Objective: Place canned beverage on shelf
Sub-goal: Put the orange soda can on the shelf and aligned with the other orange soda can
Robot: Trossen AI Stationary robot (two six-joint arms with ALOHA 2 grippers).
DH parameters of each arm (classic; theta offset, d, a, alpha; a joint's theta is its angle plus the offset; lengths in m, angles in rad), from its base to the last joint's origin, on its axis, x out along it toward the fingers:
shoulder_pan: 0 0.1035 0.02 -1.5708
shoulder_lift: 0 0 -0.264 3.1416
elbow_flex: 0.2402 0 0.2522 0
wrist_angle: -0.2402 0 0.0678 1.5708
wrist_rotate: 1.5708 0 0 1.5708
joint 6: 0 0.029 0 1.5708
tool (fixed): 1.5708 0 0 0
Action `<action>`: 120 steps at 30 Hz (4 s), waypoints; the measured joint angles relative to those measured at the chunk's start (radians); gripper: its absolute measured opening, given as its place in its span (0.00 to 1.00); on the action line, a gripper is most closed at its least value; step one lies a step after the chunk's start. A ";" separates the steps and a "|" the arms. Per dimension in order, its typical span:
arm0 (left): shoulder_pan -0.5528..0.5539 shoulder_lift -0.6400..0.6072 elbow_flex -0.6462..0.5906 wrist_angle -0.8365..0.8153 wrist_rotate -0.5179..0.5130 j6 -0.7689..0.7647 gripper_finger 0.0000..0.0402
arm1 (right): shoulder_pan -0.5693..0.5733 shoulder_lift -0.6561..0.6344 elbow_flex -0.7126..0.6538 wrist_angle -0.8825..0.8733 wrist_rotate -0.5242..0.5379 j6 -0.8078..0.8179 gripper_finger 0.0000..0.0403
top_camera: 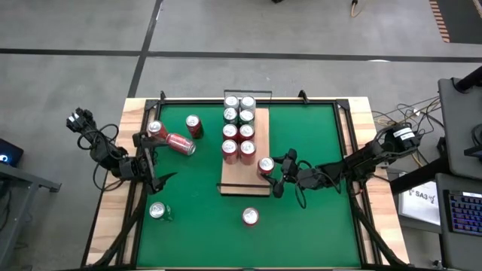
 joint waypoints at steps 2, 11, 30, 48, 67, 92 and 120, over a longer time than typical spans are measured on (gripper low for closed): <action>0.000 0.000 0.000 0.000 0.000 0.000 0.98 | 0.000 0.000 0.000 0.000 -0.001 0.000 0.84; 0.000 0.000 0.000 0.000 0.000 0.000 0.98 | 0.001 -0.002 0.000 -0.004 -0.001 0.001 0.83; 0.000 0.000 0.000 0.000 0.000 0.000 0.98 | -0.052 -0.025 0.000 -0.021 -0.021 -0.028 0.82; 0.000 0.000 0.000 0.000 0.000 0.004 0.98 | -0.059 -0.030 0.097 -0.180 0.003 -0.025 0.82; 0.000 0.000 0.000 0.000 0.000 0.003 0.98 | -0.058 -0.141 0.136 -0.327 0.003 -0.005 0.82; 0.000 0.012 0.001 0.000 0.002 0.000 0.98 | -0.055 -0.155 0.730 -1.330 -0.080 0.298 0.50; 0.000 0.046 0.019 0.001 0.001 -0.004 0.98 | -0.064 0.047 0.827 -1.632 -0.284 0.445 0.02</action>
